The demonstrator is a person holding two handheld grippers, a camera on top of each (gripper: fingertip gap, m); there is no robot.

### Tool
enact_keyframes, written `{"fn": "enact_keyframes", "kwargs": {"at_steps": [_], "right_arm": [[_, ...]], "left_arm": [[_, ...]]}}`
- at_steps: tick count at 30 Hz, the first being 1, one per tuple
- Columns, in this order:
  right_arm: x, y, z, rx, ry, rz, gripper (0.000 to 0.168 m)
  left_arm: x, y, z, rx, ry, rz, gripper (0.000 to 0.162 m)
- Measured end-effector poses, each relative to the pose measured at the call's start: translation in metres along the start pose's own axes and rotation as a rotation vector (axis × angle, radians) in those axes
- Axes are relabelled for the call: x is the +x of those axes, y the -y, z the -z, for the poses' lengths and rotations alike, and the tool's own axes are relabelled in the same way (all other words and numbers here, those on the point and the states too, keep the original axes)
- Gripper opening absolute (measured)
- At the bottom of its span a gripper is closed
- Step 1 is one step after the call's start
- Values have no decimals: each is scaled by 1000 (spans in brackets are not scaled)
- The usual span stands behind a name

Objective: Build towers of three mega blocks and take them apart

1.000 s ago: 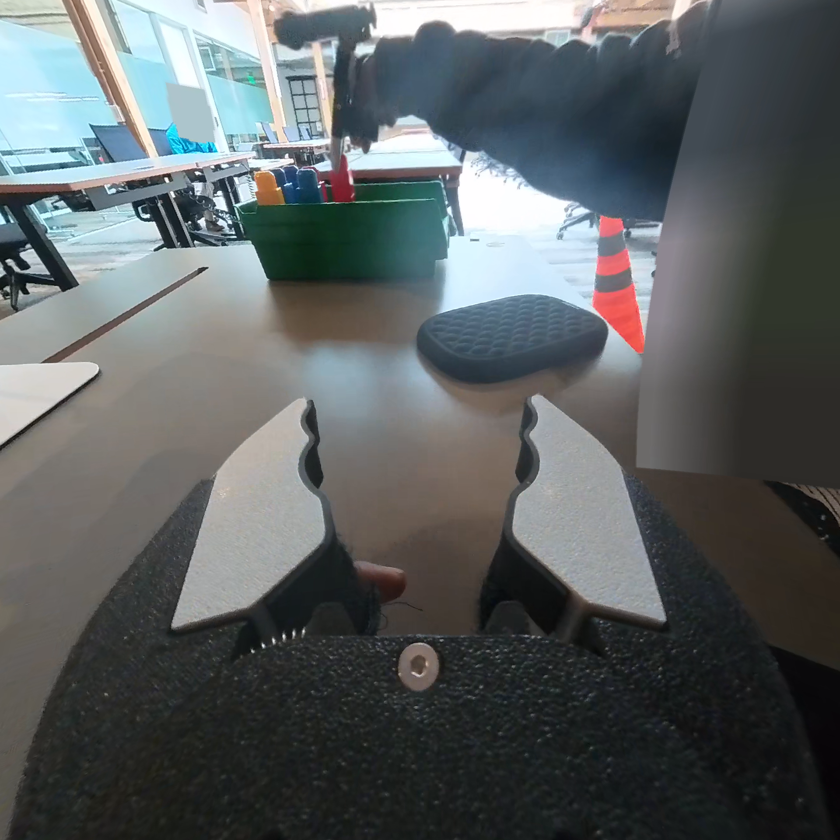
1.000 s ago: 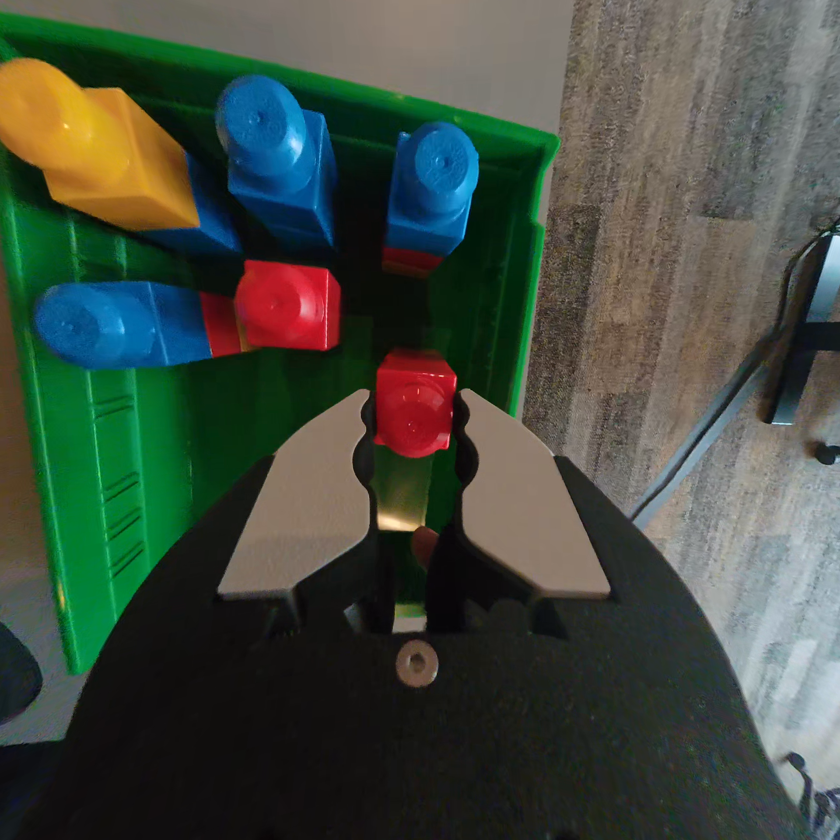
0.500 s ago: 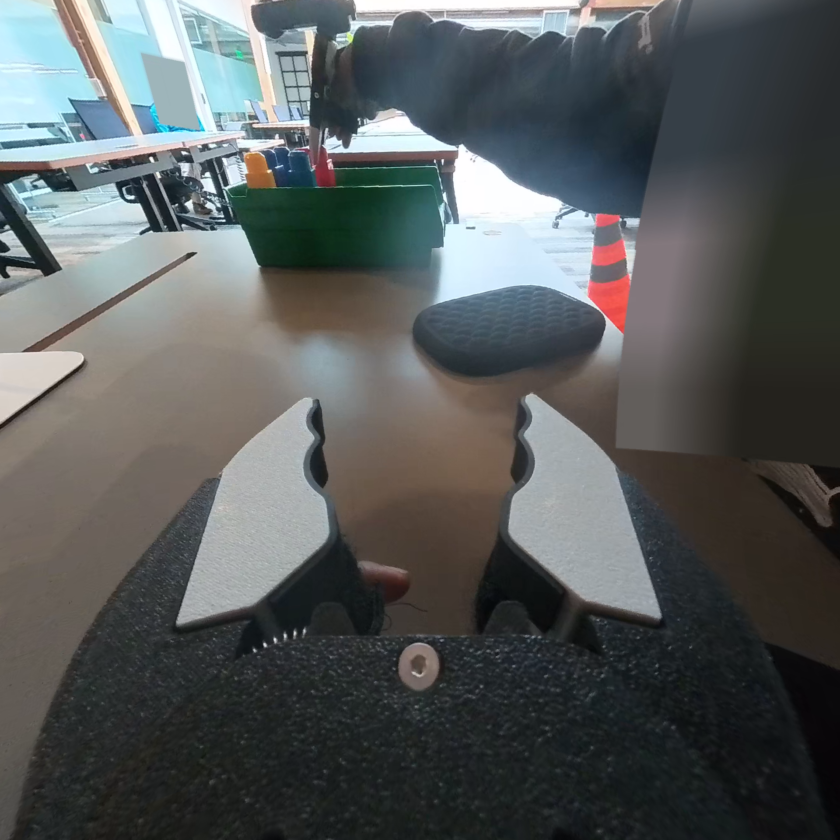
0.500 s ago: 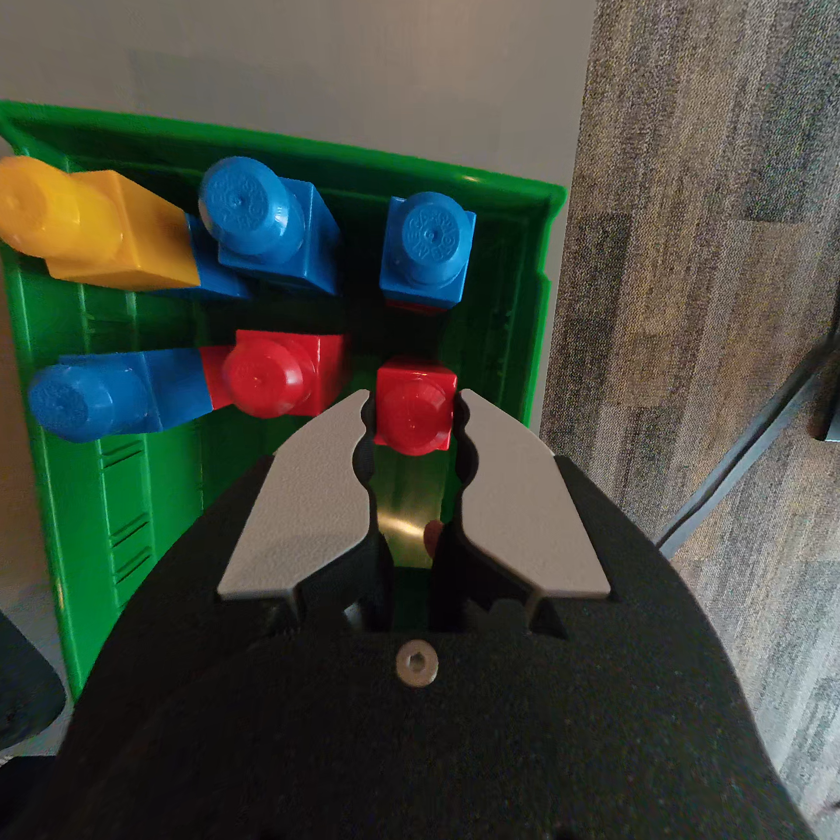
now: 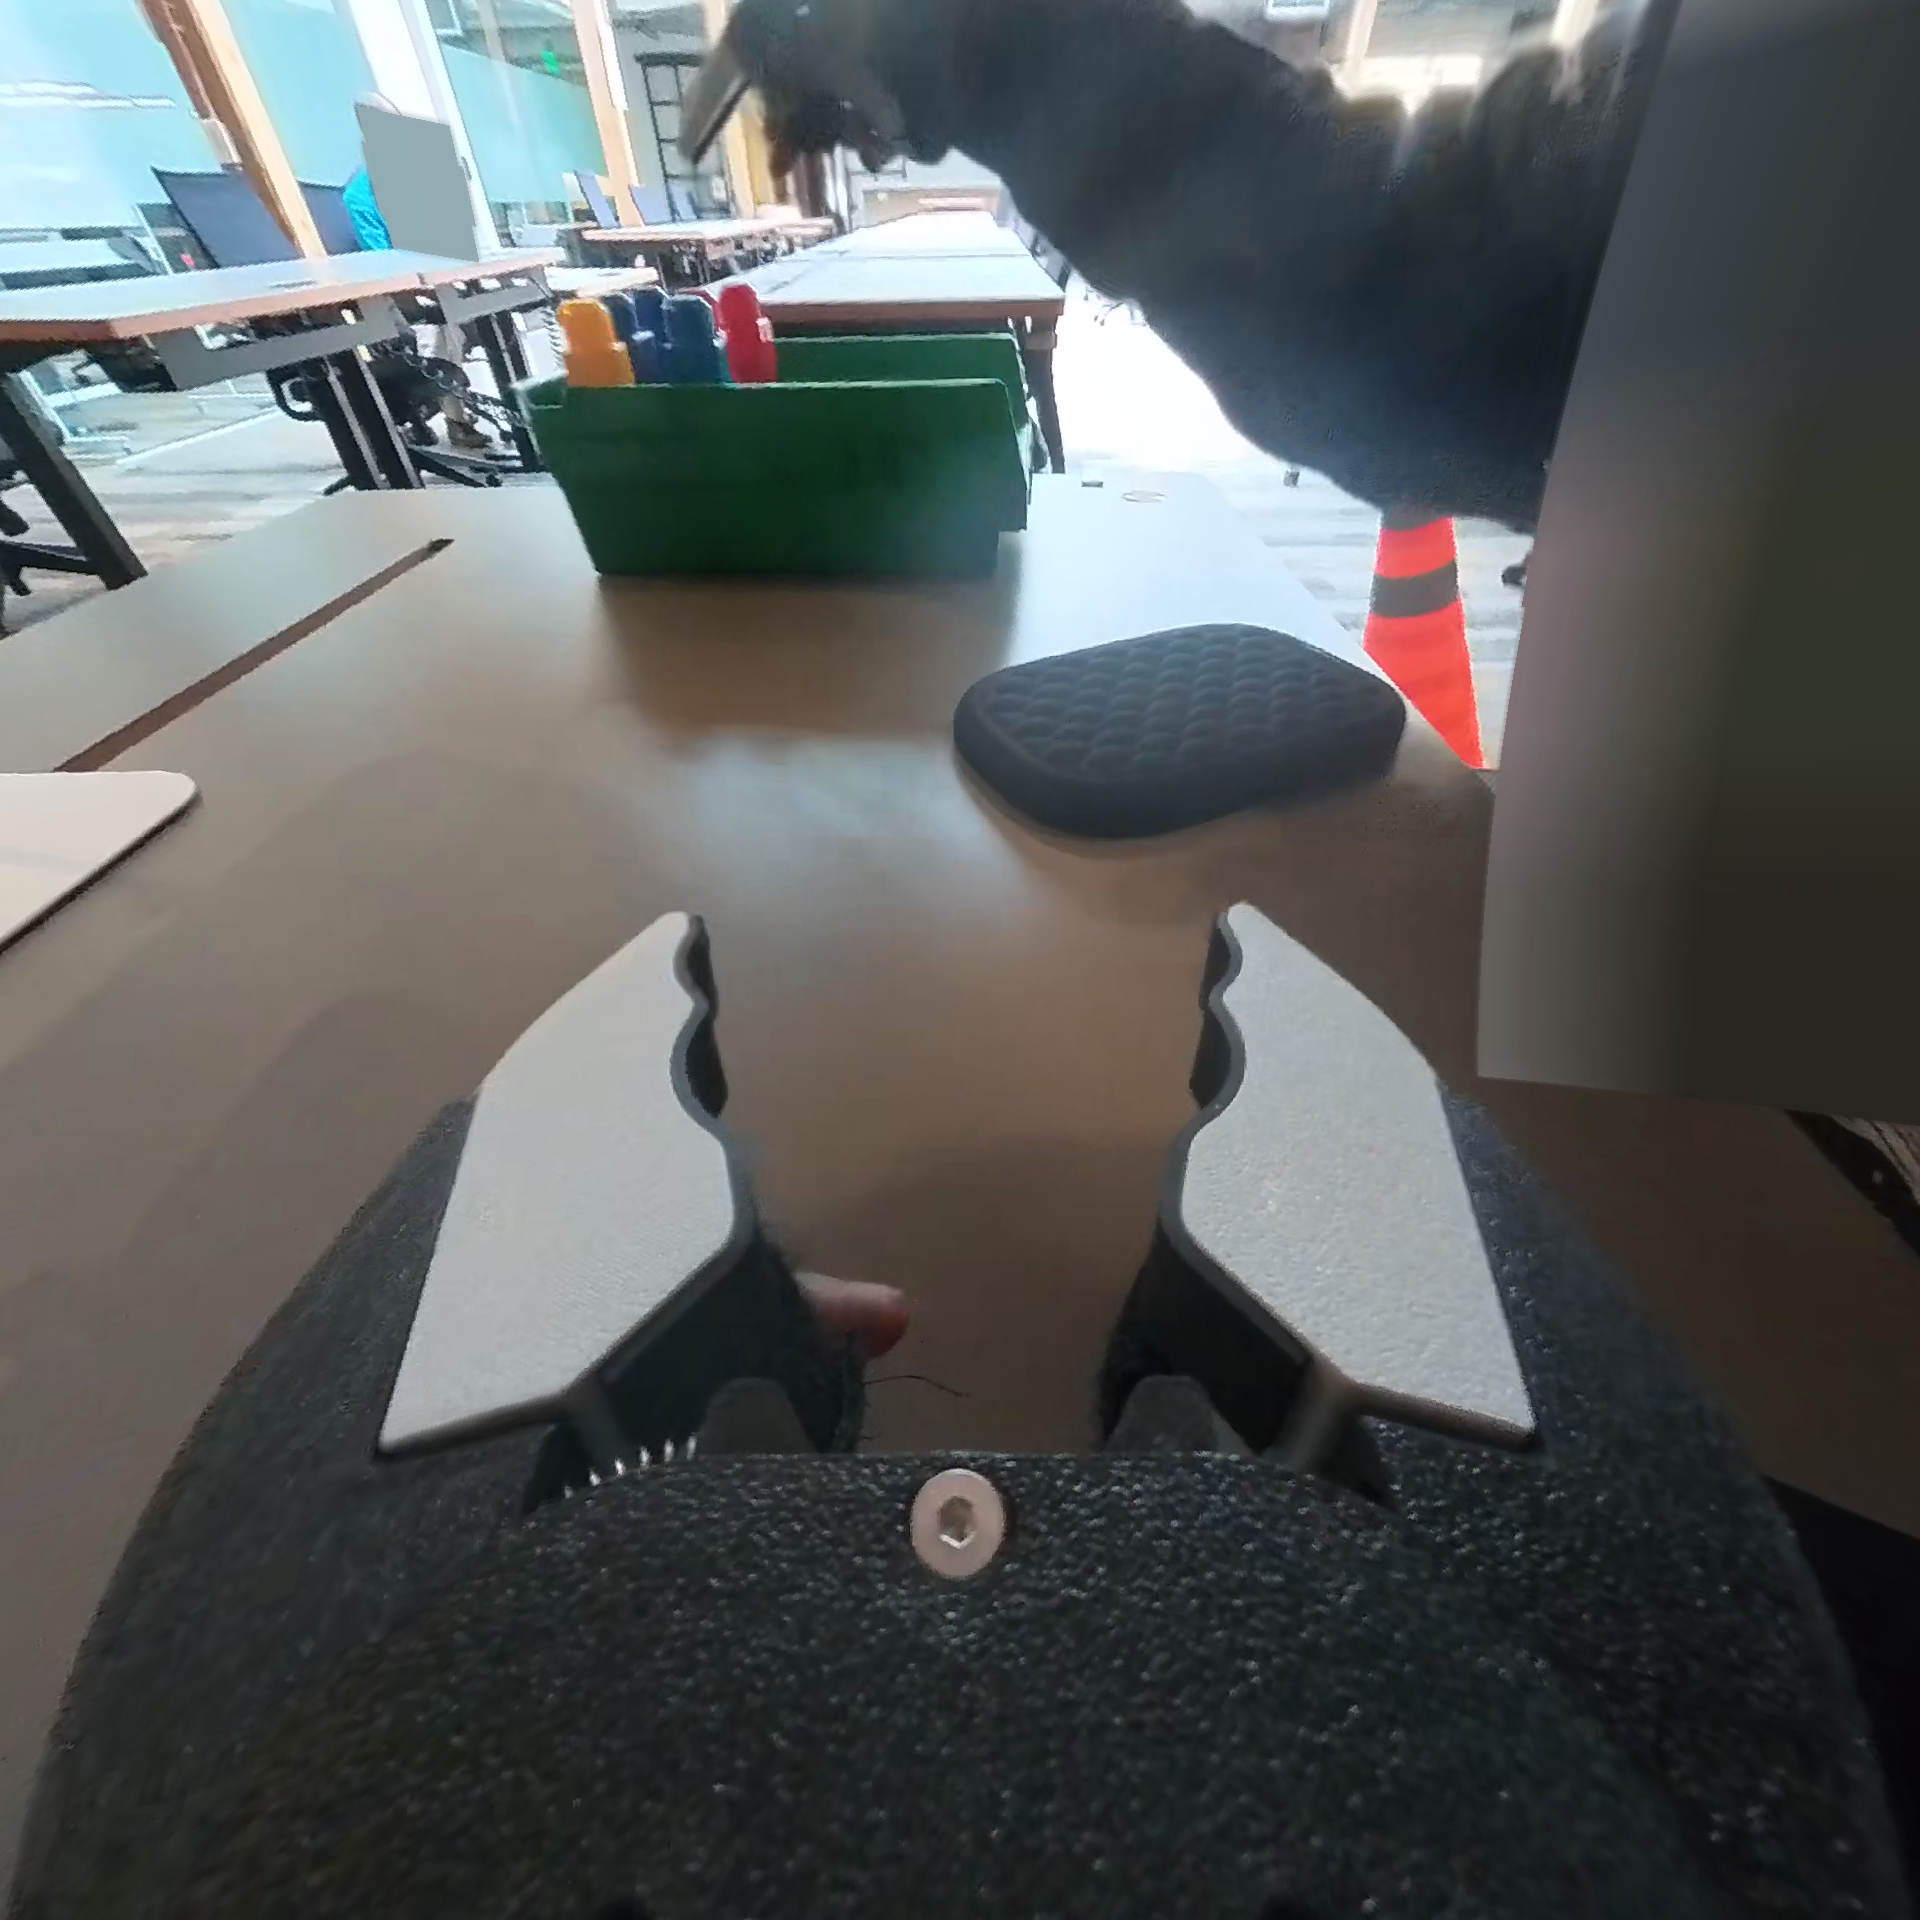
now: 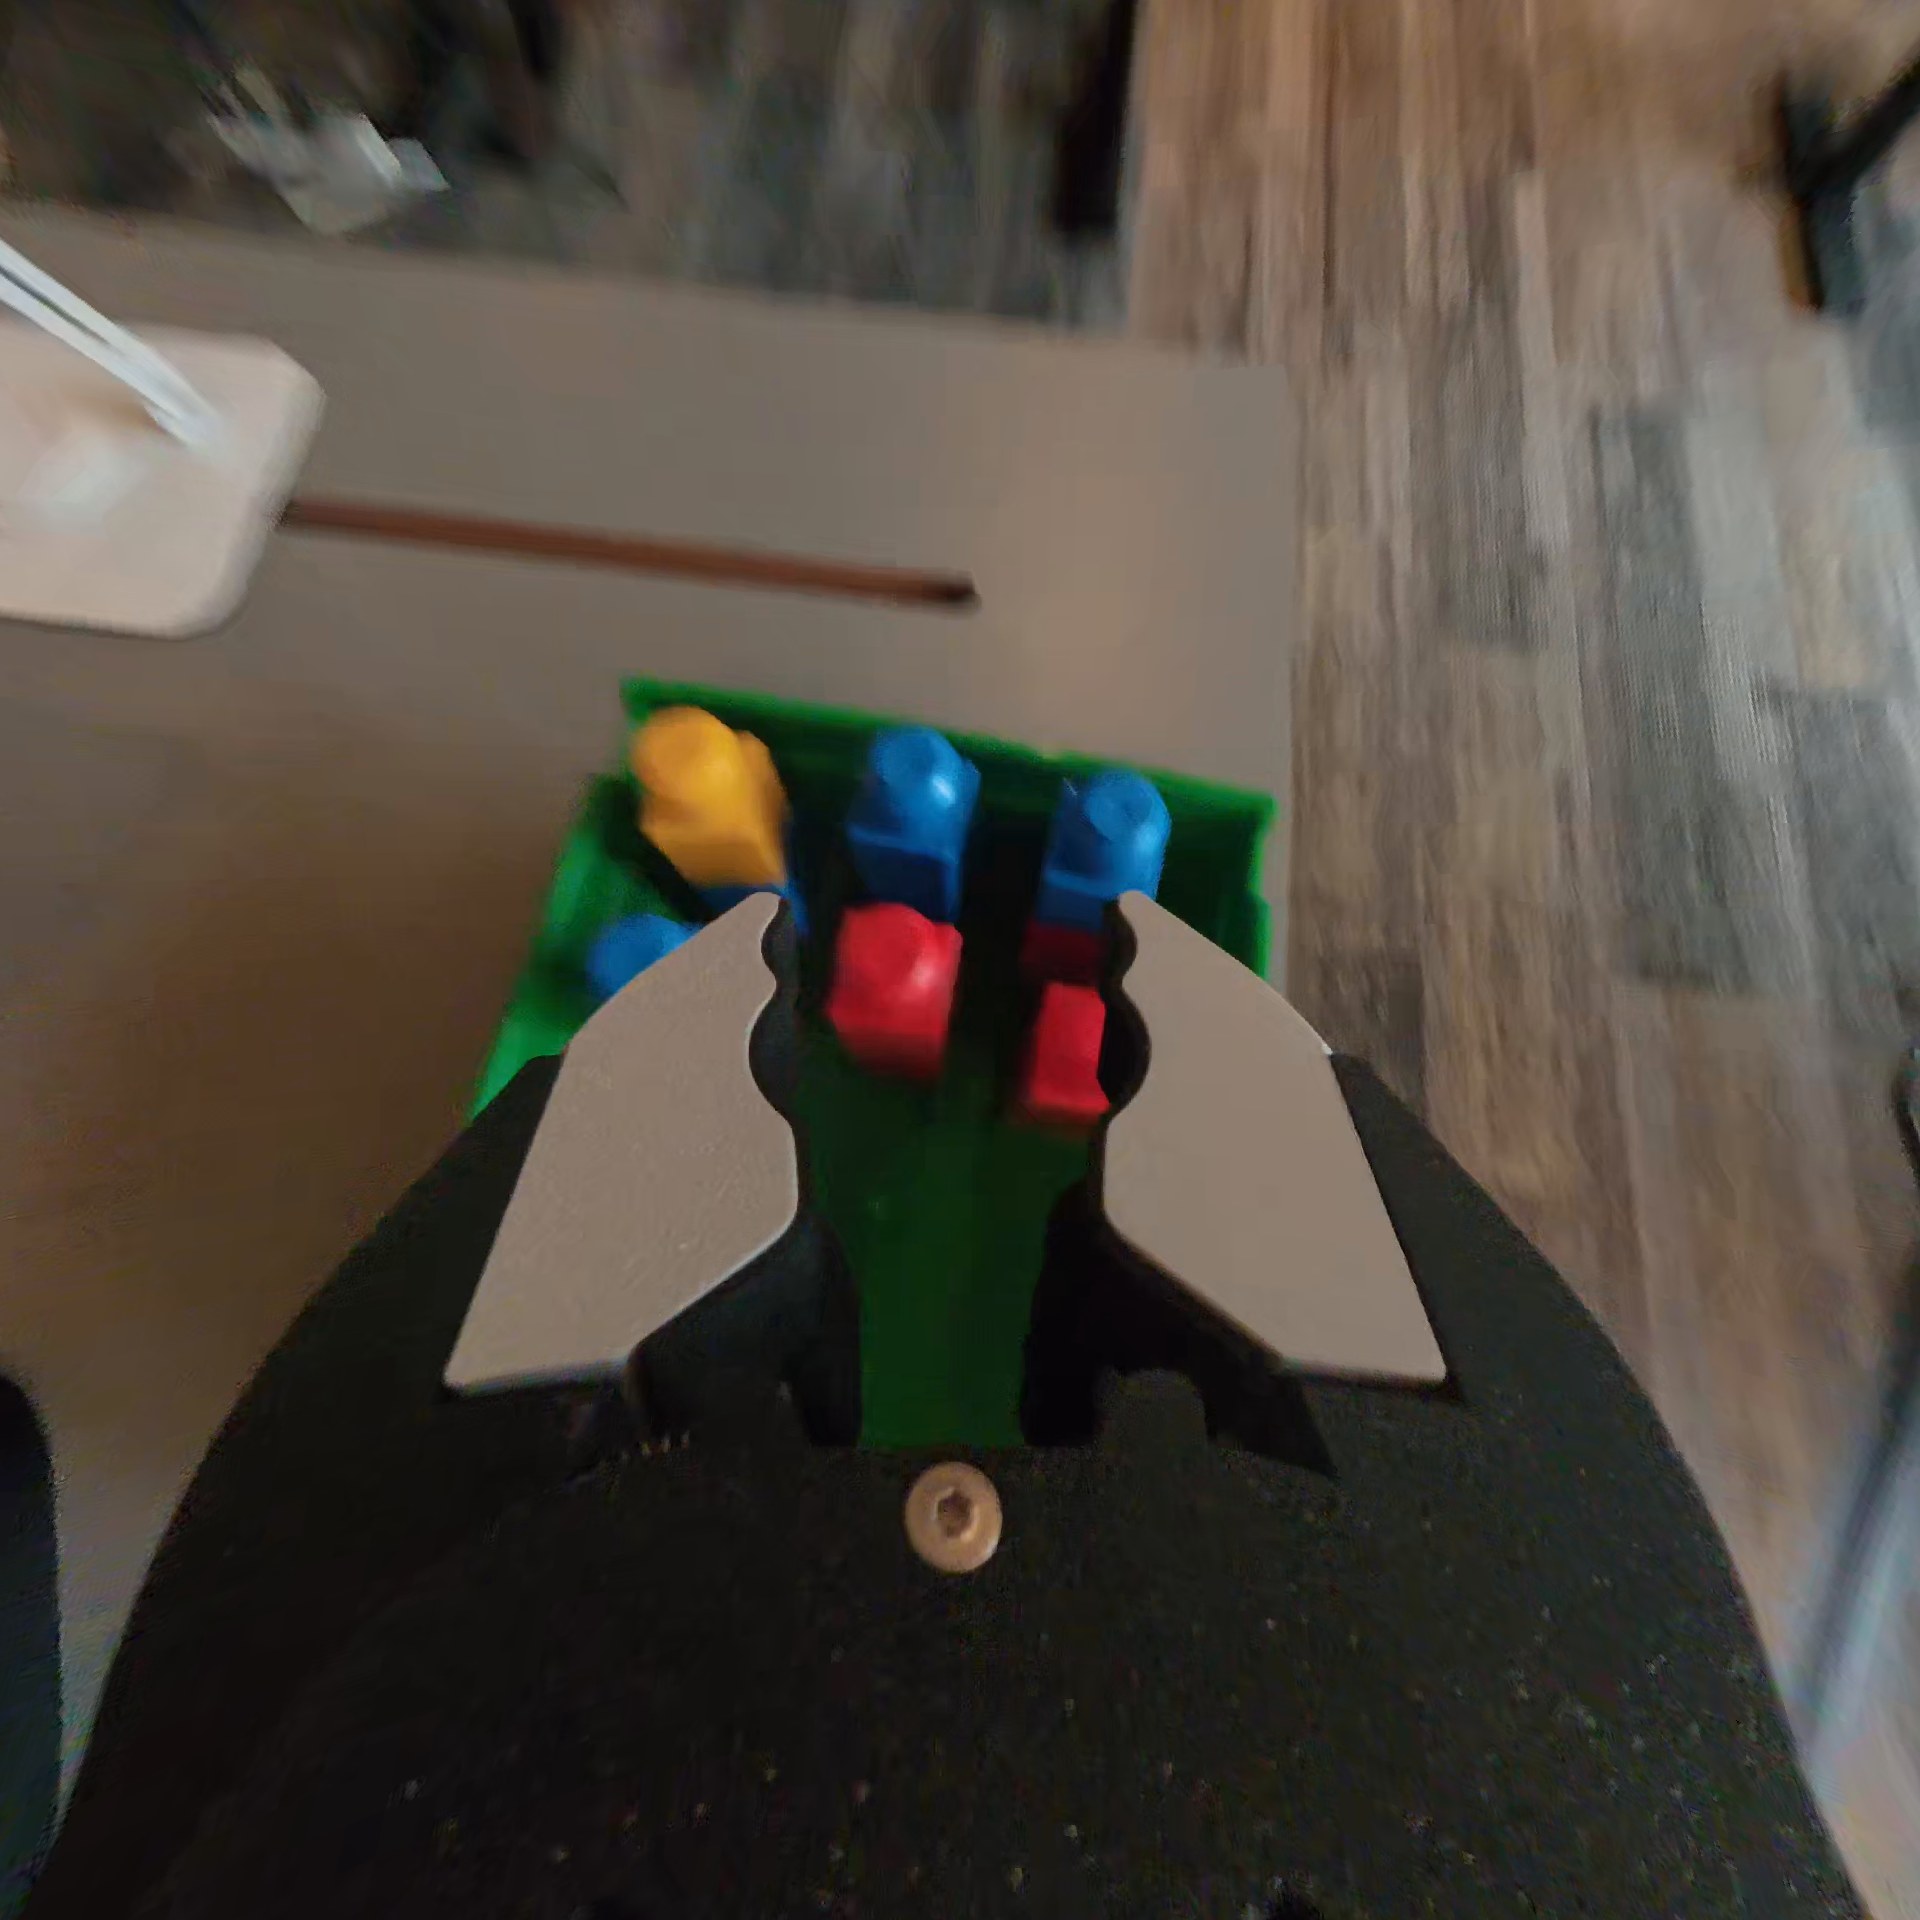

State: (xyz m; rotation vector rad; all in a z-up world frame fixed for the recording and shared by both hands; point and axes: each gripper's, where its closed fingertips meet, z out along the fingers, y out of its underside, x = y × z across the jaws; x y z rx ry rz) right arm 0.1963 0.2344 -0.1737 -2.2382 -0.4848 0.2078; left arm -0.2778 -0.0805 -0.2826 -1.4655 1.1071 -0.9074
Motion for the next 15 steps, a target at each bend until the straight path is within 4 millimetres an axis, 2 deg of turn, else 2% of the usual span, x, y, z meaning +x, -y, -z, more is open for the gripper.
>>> {"fn": "enact_keyframes", "kwargs": {"at_steps": [3, 6, 13, 15], "right_arm": [[-27, 27, 31, 282, 71, 44, 59], [-38, 35, 55, 435, 56, 75, 69], [-61, 34, 82, 602, 23, 146, 131], [-69, 33, 88, 642, -11, 195, 144]], "left_arm": [[-6, 5, 5, 48, 25, 33, 94], [-11, 11, 9, 97, 45, 60, 100], [-14, 17, 13, 158, 63, 74, 100], [-14, 19, 14, 176, 62, 70, 100]]}}
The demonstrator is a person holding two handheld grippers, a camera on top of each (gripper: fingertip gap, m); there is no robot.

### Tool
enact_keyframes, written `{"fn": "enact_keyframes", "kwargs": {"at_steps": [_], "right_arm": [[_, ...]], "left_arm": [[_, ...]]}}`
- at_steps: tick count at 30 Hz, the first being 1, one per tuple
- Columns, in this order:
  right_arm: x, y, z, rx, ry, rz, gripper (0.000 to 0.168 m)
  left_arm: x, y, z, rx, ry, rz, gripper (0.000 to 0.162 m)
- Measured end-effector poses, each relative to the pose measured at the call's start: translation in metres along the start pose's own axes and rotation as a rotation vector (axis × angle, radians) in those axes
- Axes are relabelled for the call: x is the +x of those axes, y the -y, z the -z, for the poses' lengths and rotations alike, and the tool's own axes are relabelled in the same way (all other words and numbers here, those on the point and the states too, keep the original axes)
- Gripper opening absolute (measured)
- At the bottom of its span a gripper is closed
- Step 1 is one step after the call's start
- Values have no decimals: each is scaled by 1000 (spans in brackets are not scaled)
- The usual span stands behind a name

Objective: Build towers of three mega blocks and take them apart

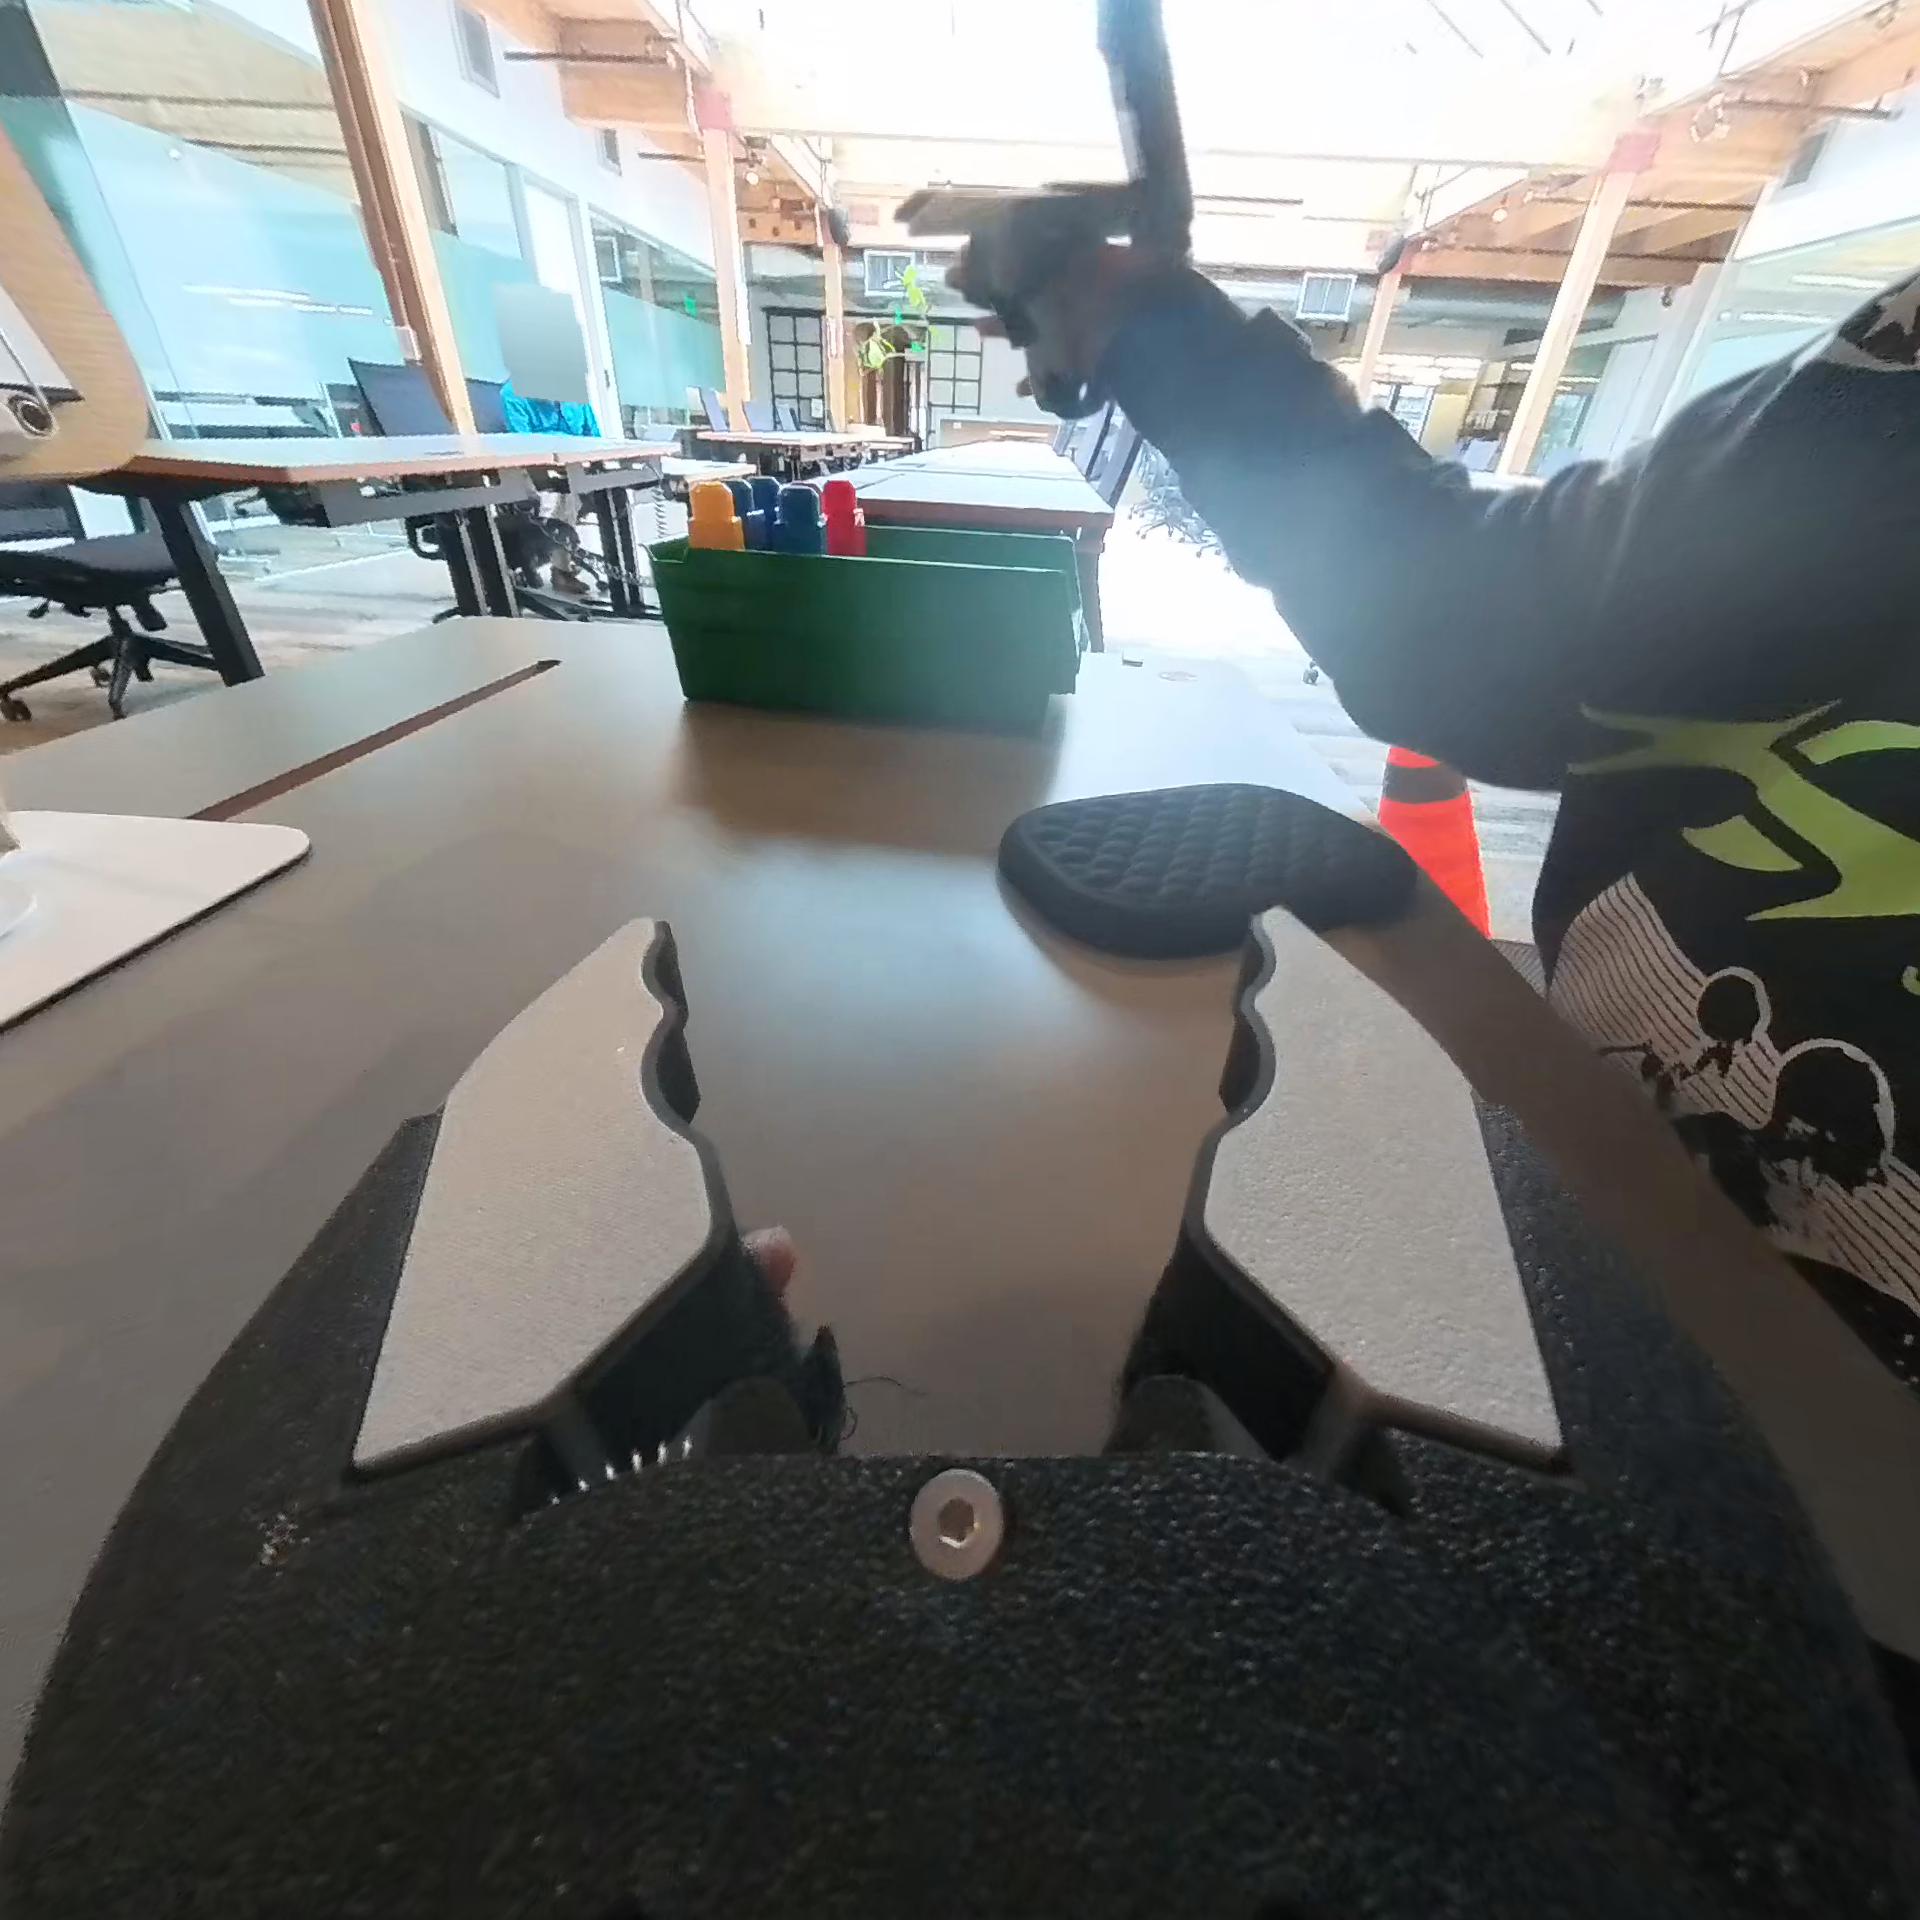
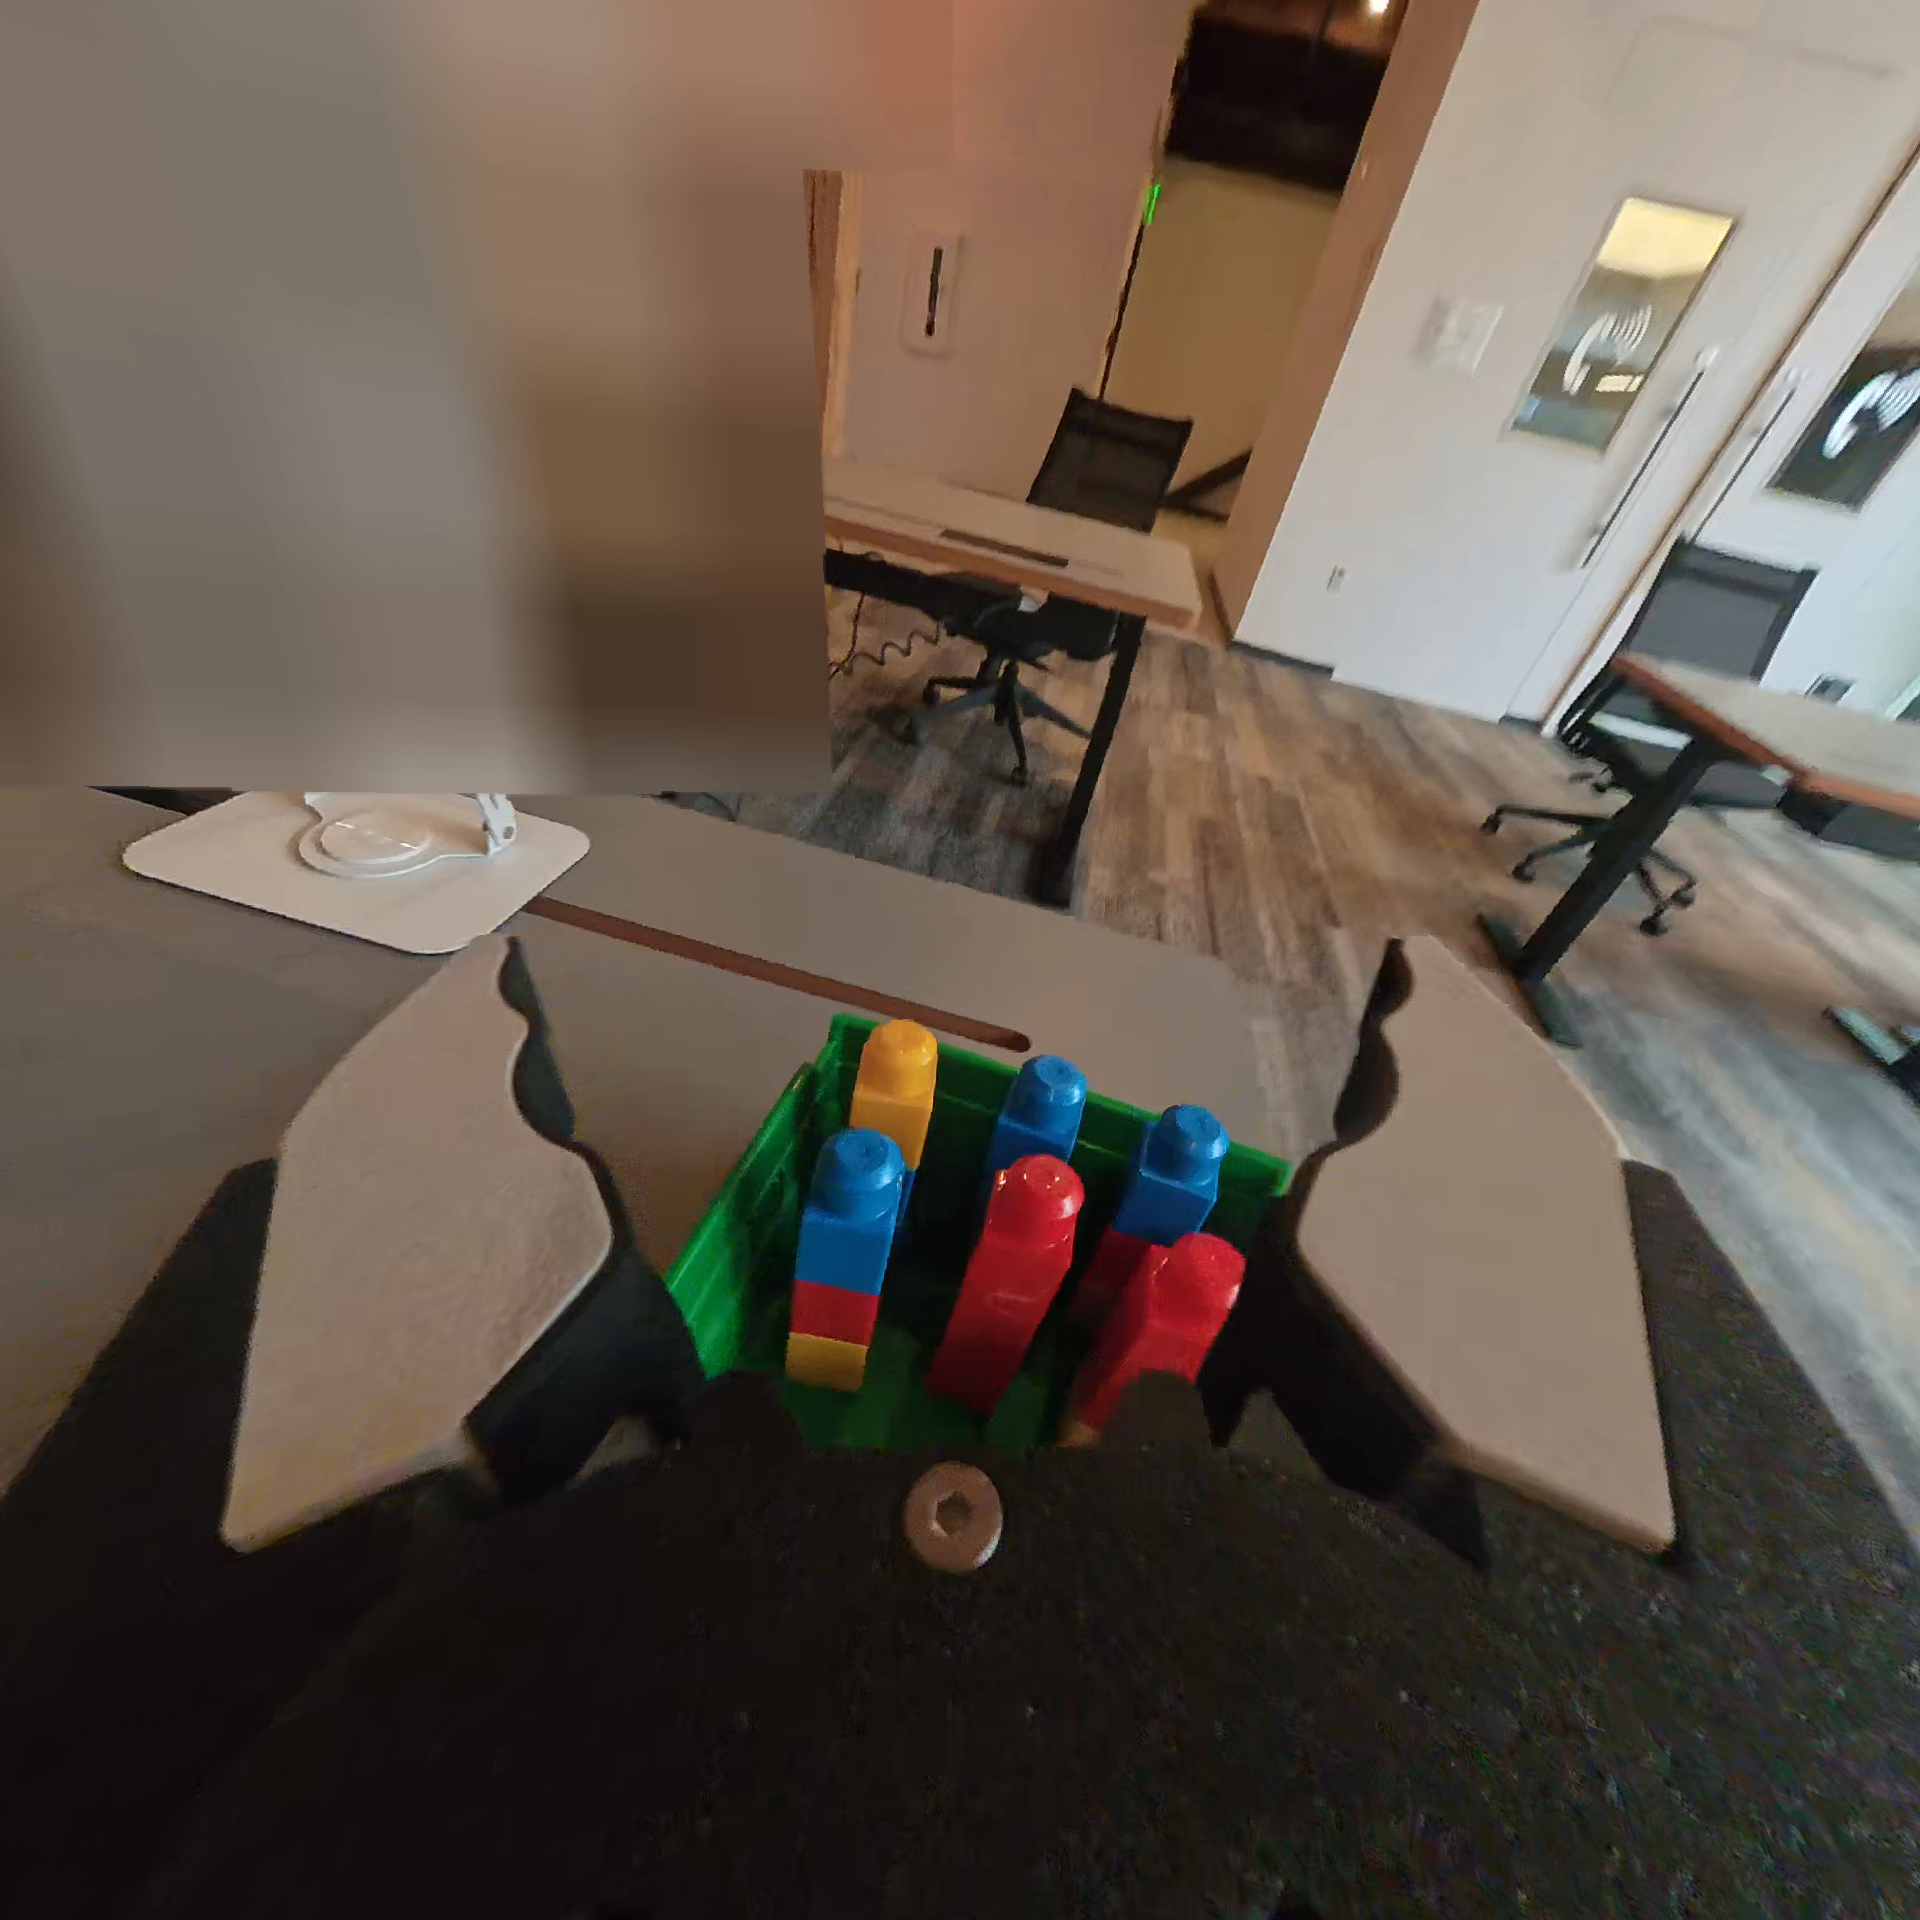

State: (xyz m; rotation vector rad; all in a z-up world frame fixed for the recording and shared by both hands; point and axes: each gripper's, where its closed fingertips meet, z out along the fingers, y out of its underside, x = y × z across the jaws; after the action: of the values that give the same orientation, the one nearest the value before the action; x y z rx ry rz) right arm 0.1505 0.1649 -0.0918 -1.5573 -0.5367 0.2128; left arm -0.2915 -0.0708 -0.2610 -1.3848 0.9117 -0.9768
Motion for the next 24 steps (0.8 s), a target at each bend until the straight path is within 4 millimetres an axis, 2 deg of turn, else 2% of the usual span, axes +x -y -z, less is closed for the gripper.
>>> {"fn": "enact_keyframes", "kwargs": {"at_steps": [5, 7, 9, 12, 16, 17, 19, 21, 24], "right_arm": [[-31, 4, 12, 42, 3, 60, 147], [-49, 1, 17, 32, 22, 80, 142], [-64, -2, 23, 17, 19, 108, 126], [-98, -4, 35, 28, 62, 146, 86], [-147, -11, 50, 44, 140, 177, 15], [-160, -14, 53, 37, 168, 173, 3], [-183, -25, 55, 4, 220, 166, 1], [-208, -39, 57, -44, 278, 169, 1], [-245, -62, 59, -118, 378, 182, 1]], "left_arm": [[-1, 3, 1, 26, 6, -8, 105], [-1, 5, 2, 35, 14, -32, 105], [1, 7, 3, 30, 18, -66, 100], [5, 18, 4, 41, 16, -94, 90], [4, 38, 12, 37, 86, -164, 58], [4, 43, 15, 33, 110, -187, 46], [3, 54, 23, 28, 177, -231, 22], [5, 65, 33, 18, 228, -261, 5], [7, 79, 54, -54, 327, -272, 0]]}}
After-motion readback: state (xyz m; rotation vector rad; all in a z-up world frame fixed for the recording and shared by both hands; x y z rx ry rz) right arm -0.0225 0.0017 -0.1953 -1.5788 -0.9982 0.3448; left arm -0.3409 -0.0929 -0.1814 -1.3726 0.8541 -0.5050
